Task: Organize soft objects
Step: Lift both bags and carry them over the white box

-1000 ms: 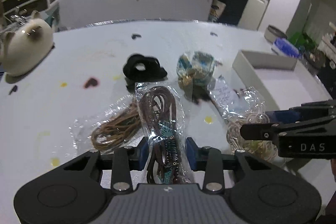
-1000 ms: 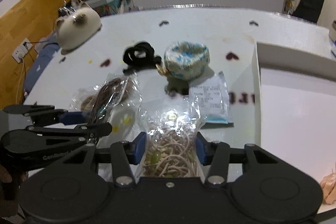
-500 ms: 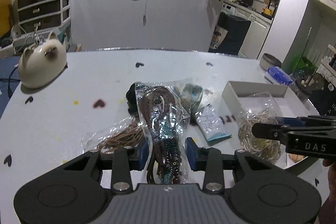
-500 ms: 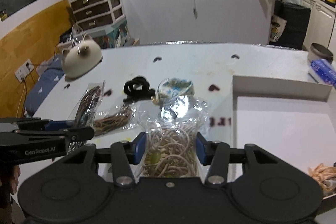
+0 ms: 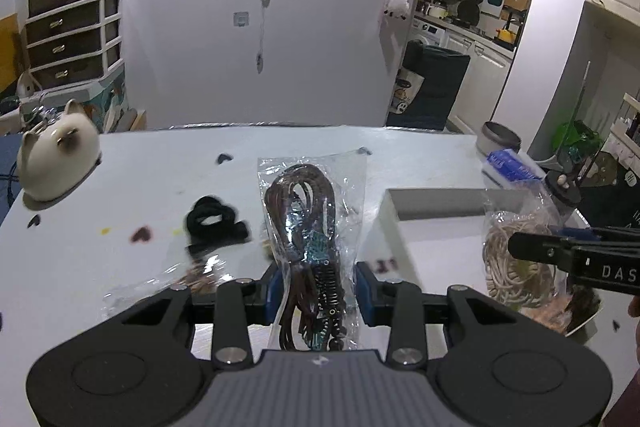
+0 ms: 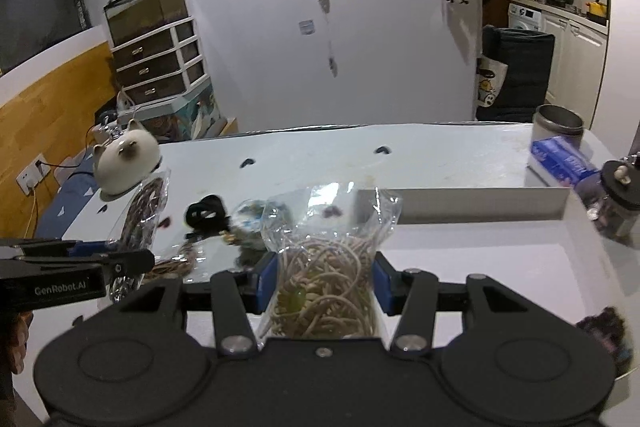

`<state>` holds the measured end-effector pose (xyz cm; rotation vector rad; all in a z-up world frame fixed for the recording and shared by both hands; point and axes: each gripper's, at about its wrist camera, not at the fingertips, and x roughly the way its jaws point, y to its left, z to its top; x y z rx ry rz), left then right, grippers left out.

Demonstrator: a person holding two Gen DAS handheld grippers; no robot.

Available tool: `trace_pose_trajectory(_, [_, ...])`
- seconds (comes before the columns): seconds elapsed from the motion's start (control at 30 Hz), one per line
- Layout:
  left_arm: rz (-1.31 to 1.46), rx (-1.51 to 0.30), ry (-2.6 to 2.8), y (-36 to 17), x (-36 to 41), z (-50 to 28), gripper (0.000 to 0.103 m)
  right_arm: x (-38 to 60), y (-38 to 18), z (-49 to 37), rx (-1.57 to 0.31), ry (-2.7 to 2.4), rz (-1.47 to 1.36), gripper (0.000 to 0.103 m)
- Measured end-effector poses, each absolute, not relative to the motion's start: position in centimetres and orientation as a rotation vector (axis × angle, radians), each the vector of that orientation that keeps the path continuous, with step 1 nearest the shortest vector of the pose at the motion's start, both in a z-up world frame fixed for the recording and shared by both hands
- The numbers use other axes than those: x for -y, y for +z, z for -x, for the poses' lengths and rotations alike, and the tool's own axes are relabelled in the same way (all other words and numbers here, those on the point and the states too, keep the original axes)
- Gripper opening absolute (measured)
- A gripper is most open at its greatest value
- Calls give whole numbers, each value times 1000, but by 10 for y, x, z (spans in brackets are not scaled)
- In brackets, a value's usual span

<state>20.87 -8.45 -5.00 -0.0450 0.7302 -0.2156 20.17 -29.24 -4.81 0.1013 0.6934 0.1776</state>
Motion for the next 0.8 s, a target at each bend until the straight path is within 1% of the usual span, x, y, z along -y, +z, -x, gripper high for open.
trace_pose_trajectory(0.3, [41,-713,-223,-45,170,-224,39,376,-34,-211,-667,186,-94,50])
trace_pose_trajectory(0.53, [52,-710,-226,-44,229,-241,39,439,-36,-228,-666,190,-104,50])
trace_pose_trajectory(0.8, [76,-790,-259,-66,289,-259,39,503,-49,-249,-706,170,-137,50])
